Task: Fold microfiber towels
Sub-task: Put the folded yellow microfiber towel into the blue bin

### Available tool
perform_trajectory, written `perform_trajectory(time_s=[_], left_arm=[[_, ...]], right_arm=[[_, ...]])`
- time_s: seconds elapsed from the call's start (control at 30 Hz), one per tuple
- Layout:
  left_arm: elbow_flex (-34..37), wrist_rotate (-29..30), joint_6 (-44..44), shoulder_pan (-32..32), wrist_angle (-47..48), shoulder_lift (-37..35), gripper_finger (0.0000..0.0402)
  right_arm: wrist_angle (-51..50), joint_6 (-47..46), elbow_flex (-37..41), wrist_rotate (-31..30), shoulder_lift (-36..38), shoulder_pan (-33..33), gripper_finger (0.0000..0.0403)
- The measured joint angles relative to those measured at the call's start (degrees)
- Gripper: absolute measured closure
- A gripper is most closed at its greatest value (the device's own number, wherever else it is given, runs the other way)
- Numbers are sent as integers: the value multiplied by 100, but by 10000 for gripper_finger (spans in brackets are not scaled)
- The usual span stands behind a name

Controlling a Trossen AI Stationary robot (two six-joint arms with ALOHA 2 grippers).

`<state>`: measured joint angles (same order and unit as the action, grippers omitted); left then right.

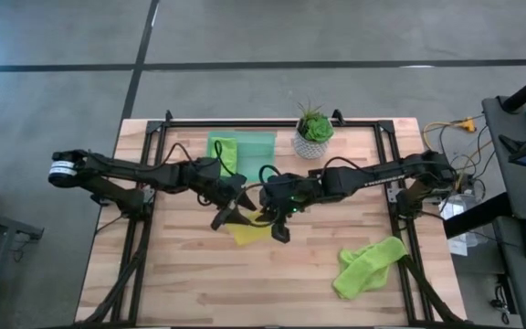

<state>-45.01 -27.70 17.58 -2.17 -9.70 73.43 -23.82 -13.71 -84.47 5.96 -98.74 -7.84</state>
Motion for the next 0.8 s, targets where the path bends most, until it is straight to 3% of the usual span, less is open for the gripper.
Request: perform_trajectory(time_s=[0.27, 0.5, 0.63, 0.8], left_arm=[[2, -223, 161, 2, 44, 138, 141], [-121, -533, 155, 20, 40, 611, 152], [-214, -894, 104, 20, 13, 804, 217], [-215, -1046, -146, 20, 21, 817, 367]], right_arm=[[3, 82, -63, -1, -4, 37, 391], [29, 247, -154, 43, -4, 25, 391], [0, 326, -279, 48, -4, 26, 391], [-10, 328, -357, 45, -4, 28, 390]])
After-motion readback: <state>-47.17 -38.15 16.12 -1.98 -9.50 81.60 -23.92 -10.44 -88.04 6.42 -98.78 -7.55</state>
